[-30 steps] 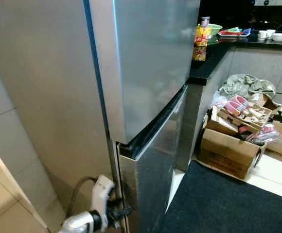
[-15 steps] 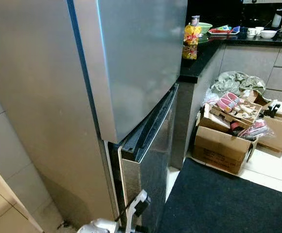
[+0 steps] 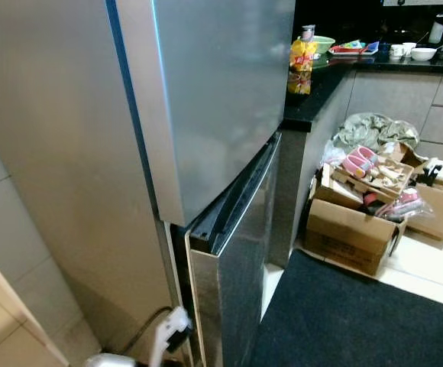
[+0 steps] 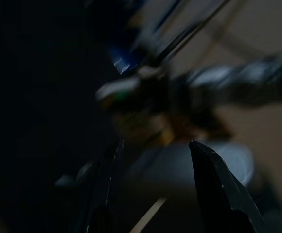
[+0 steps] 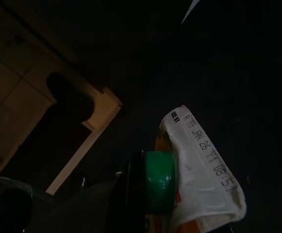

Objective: Restocking fridge

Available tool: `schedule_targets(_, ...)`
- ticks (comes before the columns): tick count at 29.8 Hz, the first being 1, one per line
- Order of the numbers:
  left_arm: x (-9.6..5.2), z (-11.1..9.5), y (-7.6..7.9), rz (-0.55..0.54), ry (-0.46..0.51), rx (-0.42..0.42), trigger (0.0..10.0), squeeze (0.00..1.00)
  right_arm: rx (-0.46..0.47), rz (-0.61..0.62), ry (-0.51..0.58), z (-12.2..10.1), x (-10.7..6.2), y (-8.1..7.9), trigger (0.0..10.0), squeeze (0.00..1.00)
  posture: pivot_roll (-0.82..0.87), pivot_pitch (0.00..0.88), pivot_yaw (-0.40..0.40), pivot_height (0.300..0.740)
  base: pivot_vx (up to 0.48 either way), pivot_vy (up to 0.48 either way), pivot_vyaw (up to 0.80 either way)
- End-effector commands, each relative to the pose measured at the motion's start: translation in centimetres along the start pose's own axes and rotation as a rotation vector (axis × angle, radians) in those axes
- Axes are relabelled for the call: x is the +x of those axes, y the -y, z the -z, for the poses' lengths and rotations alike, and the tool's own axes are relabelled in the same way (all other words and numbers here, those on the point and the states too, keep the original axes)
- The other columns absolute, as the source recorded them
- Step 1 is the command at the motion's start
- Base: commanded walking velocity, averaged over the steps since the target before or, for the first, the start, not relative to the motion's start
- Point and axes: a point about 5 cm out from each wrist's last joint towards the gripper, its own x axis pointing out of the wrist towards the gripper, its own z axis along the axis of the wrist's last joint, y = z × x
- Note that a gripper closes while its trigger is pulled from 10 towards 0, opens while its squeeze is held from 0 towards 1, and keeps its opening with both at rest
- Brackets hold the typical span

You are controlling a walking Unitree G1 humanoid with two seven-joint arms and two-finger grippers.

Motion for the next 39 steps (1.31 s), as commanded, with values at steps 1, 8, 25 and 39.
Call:
schedule_targets(1,-1.5,0.8,-0.8,-0.088,-0.044,0.021,10.0,0.00,-0.001,-0.007,0.004,-0.1,0.1,-0.2,10.0,0.00,-0.06,0.059,0.049,0.740,0.000,0.000,0.00)
schedule_targets(8,-2.8,1.0,-4.4,-0.481,-0.084,0.070,7.3,0.00,-0.010,-0.013,0.005,-0.5,0.2,-0.4,10.0,0.00,-0.05,0.061,0.043,0.740,0.000,0.000,0.00)
schedule_targets(25,3.9,-2.9,-4.9,-0.554,0.084,0.054,1.0,0.00,-0.002,0.008,0.025,-0.9,0.2,0.1,10.0,0.00,-0.08,0.071,0.063,0.740,0.000,0.000,0.00)
schedule_targets(39,7.1,-4.9,-5.0,-0.676,0.053,0.192,10.0,0.00,0.000,0.004,0.026,-0.9,0.4,-0.4,10.0,0.00,-0.07,0.056,0.071,0.740,0.000,0.000,0.00)
